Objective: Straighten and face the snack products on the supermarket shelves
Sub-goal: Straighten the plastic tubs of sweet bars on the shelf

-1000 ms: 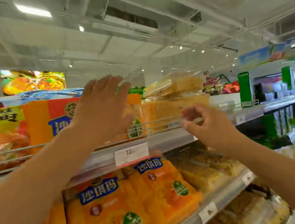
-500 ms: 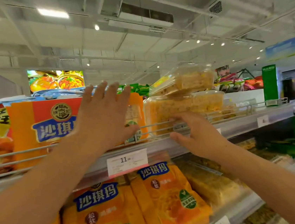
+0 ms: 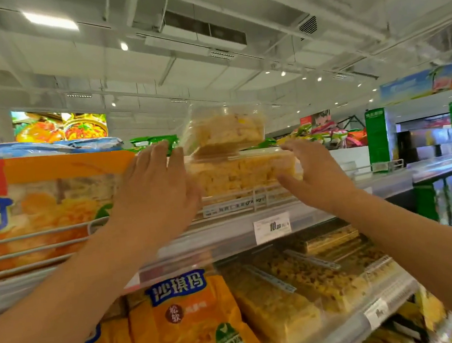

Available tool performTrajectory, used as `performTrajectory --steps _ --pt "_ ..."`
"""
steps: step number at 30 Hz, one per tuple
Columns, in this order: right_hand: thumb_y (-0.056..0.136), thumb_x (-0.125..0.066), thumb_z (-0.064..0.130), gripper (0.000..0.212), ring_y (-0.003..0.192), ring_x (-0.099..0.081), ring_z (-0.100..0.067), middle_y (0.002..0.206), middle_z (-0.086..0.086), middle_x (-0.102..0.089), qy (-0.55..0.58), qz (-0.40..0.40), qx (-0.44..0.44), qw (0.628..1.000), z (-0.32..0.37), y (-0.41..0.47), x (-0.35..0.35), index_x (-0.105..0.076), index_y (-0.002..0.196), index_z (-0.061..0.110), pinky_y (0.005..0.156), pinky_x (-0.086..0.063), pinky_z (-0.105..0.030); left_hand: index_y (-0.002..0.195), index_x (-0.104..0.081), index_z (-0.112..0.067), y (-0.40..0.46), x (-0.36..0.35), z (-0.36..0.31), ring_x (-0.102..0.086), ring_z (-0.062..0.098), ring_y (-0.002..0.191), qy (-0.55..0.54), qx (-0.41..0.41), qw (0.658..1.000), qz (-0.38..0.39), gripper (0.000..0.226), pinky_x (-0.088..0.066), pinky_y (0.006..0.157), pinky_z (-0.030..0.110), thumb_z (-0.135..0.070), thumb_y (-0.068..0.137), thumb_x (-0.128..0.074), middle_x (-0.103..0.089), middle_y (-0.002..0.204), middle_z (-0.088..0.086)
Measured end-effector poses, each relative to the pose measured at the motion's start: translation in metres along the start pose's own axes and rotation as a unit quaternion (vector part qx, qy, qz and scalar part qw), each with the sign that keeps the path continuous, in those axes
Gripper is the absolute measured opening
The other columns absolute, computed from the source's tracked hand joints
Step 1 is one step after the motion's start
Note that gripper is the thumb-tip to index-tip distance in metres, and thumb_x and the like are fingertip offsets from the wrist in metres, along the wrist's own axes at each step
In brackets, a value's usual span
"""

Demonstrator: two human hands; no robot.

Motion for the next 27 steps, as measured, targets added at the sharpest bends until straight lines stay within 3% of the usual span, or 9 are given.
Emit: performTrajectory --steps 2,5,9,12,15,19,24,27 --pt "0.091 -0.060 0.041 0.062 0.141 -0.026 -0.023 0.153 -0.005 -0.034 -0.006 0.013 0.025 1.000 -0.012 0.016 -0.007 -0.038 0.145 0.019 0.114 -0.018 -0.038 0.133 -0.049 0.001 0.002 -0.006 -0.001 -0.048 0.043 0.122 0.019 0.010 1.000 0.001 0.067 -0.035 0.102 0.053 -0.049 0.090 -0.039 -0.052 0.134 0.023" --pt "0.090 -0.057 0.044 0.062 0.139 -0.030 -0.025 0.151 -0.005 -0.039 0.005 0.039 0.065 0.997 -0.023 0.027 -0.023 -0.040 0.144 0.018 0.113 -0.023 -0.043 0.126 -0.054 0.005 0.002 -0.009 -0.008 -0.057 0.046 0.107 0.050 0.022 0.998 0.009 0.076 -0.043 0.093 0.054 -0.053 0.082 -0.031 -0.059 0.122 0.026" --pt "0.087 -0.053 0.045 0.059 0.130 -0.041 -0.028 0.140 -0.007 -0.050 0.041 0.018 0.113 0.993 -0.029 0.028 -0.029 -0.047 0.138 0.017 0.105 -0.032 -0.044 0.129 -0.052 0.006 0.000 -0.007 -0.007 -0.053 0.048 0.113 0.057 0.071 0.996 0.006 0.076 -0.043 0.094 0.055 -0.051 0.080 -0.036 -0.056 0.128 0.027" --pt "0.089 -0.058 0.041 0.060 0.133 -0.037 -0.029 0.144 -0.007 -0.046 0.044 0.012 0.136 0.990 -0.032 0.030 -0.034 -0.043 0.141 0.017 0.109 -0.027 -0.043 0.125 -0.051 0.008 -0.011 0.006 -0.023 -0.047 0.047 0.116 0.044 0.072 0.992 -0.092 0.059 -0.038 0.097 0.055 -0.034 0.084 -0.052 -0.052 0.127 0.032" --pt "0.089 -0.057 0.042 0.065 0.140 -0.028 -0.027 0.151 -0.008 -0.037 0.082 0.016 0.133 0.988 -0.041 0.028 -0.032 -0.037 0.146 0.018 0.113 -0.018 -0.039 0.108 -0.054 -0.002 -0.037 0.012 -0.073 -0.048 0.039 0.105 -0.007 -0.026 0.977 -0.213 0.033 -0.035 0.090 0.048 -0.025 0.085 -0.056 -0.053 0.112 0.021" --pt "0.093 -0.057 0.039 0.049 0.131 -0.039 -0.021 0.142 -0.003 -0.048 0.156 -0.025 0.063 0.985 -0.087 0.032 -0.009 -0.049 0.137 0.018 0.106 -0.027 -0.033 0.103 -0.063 -0.011 -0.027 -0.019 -0.147 -0.055 0.030 0.100 -0.062 -0.188 0.971 -0.133 0.022 -0.040 0.085 0.038 -0.024 0.088 -0.055 -0.059 0.110 0.012" --pt "0.096 -0.053 0.036 0.040 0.126 -0.048 -0.020 0.136 -0.003 -0.055 0.100 0.034 -0.011 0.994 -0.162 0.037 -0.005 -0.055 0.131 0.018 0.093 -0.031 -0.026 0.107 -0.067 -0.008 0.035 -0.036 -0.190 -0.058 0.032 0.104 -0.057 -0.216 0.969 -0.103 0.026 -0.049 0.081 0.044 -0.019 0.085 -0.058 -0.062 0.115 0.014" --pt "0.096 -0.054 0.036 0.038 0.118 -0.054 -0.020 0.131 -0.003 -0.060 0.083 0.072 -0.023 0.994 -0.196 0.046 -0.006 -0.059 0.128 0.017 0.085 -0.035 -0.025 0.112 -0.066 -0.006 0.067 -0.044 -0.206 -0.057 0.037 0.111 -0.015 -0.200 0.975 -0.095 0.033 -0.048 0.091 0.049 -0.017 0.082 -0.058 -0.061 0.119 0.018"
Point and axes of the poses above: each hand's wrist, its own y-axis towards the middle knuckle, its own x-axis out of the back of the hand, z = x × y, the point moved 9 cm from there along y, towards the middle knuckle
